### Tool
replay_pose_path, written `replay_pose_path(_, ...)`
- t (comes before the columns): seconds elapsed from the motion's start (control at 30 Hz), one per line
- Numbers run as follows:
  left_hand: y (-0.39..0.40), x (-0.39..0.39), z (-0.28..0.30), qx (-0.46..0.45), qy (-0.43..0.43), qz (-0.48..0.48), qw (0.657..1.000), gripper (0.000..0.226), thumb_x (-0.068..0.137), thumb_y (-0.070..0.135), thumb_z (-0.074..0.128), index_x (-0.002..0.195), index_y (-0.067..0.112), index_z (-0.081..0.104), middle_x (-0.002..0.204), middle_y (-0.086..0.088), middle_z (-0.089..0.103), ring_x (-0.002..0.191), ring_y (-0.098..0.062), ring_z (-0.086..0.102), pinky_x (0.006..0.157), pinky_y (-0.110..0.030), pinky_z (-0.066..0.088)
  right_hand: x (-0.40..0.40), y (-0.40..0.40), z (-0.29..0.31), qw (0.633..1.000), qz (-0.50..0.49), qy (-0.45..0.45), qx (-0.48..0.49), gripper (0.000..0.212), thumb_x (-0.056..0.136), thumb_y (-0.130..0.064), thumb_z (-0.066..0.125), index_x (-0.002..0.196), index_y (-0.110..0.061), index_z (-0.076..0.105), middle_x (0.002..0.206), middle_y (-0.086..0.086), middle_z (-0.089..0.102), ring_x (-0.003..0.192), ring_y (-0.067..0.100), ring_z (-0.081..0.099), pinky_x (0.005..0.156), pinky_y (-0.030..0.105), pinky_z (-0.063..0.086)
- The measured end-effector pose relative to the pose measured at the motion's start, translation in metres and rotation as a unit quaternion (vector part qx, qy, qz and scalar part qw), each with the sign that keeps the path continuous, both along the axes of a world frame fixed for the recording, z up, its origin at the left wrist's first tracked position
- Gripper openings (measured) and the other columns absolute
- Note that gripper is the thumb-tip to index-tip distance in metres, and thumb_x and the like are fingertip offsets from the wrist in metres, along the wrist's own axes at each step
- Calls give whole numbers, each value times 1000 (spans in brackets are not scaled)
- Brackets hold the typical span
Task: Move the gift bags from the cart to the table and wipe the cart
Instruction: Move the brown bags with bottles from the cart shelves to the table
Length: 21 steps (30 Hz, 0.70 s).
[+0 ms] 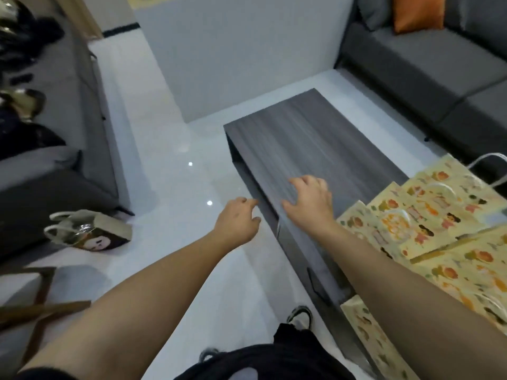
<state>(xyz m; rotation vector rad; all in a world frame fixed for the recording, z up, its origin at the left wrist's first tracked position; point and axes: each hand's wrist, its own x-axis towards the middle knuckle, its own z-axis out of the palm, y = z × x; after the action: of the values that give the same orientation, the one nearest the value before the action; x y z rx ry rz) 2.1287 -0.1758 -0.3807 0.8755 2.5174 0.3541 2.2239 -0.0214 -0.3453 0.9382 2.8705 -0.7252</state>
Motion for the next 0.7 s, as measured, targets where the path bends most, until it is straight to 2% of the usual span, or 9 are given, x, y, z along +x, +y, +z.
replay_pose_path(0.13,-129,-23,3,11,-4,140,990,50,100,32,55,147,18,47,148,-8,47,134,-28,44,105,-36,40,-53,-109,-3,993,120,-2,7,58,93,-40,61,146,-20,47,144,6,49,133,31,37,108,41,32)
replay_pose_path(0.3,-308,-21,2,6,2,305,952,50,100,33,55,146,17,47,145,-7,48,132,-27,44,105,-38,41,-97,-270,-15,960,280,-19,-2,57,94,-42,62,146,-22,48,145,5,51,135,29,39,110,40,35)
replay_pose_path(0.57,-534,45,2,-2,7,547,837,47,99,33,56,143,18,50,143,-8,52,129,-30,48,105,-41,44,-112,-506,-25,860,508,-32,-27,59,95,-41,64,148,-23,46,147,2,50,136,26,39,110,39,37)
replay_pose_path(0.7,-601,93,-2,9,8,660,752,48,99,32,56,143,16,51,144,-9,51,132,-29,46,108,-41,41,-105,-588,-33,790,610,-52,-31,59,95,-41,65,148,-23,46,147,2,49,137,24,39,110,38,38)
